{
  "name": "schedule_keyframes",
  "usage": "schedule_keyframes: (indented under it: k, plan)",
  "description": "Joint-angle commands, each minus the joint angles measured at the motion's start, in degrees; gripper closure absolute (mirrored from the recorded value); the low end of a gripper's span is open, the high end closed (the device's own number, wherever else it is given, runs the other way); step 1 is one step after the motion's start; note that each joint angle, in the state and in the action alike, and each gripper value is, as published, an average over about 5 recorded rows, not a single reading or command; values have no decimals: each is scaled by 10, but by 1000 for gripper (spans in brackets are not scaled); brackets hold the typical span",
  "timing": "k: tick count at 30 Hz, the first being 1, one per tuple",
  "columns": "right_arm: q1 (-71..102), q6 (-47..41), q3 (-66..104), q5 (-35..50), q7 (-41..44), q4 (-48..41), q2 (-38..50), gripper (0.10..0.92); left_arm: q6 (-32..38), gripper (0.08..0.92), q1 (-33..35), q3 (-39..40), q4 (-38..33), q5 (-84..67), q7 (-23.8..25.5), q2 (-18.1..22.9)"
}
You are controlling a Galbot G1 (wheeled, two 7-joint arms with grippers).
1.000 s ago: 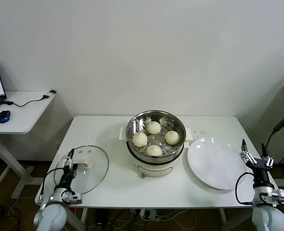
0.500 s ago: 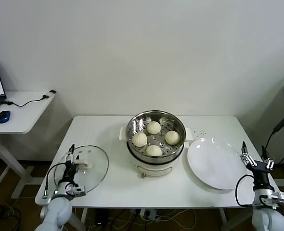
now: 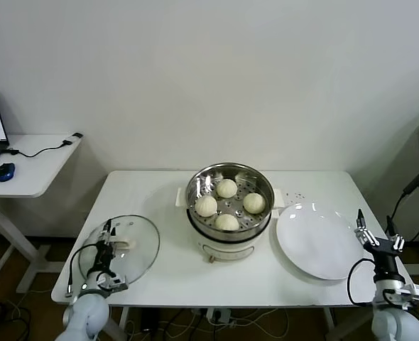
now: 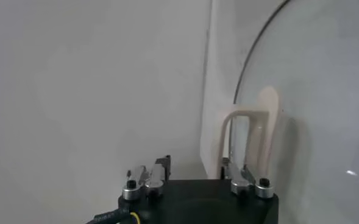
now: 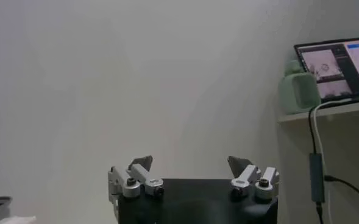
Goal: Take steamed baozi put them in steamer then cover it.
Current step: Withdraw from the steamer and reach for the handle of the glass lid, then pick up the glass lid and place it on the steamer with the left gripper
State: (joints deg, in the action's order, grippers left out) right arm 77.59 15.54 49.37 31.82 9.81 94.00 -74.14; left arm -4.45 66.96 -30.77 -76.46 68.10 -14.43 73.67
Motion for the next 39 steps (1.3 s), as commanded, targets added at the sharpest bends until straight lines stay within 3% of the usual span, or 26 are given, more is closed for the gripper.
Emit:
schedule_keyframes:
  k: [1,10,17,23,27,39]
  plan:
    - [-1,1,-3,0,2,0,1,203,-73,578,31,-6,-69,-40,15,13]
    - [0,5,-8,1,4,4,0,203,-197,812,70,-1,-196,-70,88,30]
    - [-1,5,-9,3,6,6,1,203,-319,831,94,9,-340,-62,196,31]
    - [4,-9,-9,-1,6,17,1,203,-401,831,58,28,-421,29,283,50]
    - [7,-14,-9,-6,6,18,0,203,-406,831,14,62,-421,91,309,77]
    - [3,-13,-1,-14,8,5,-9,203,-406,831,-154,210,-336,176,365,154]
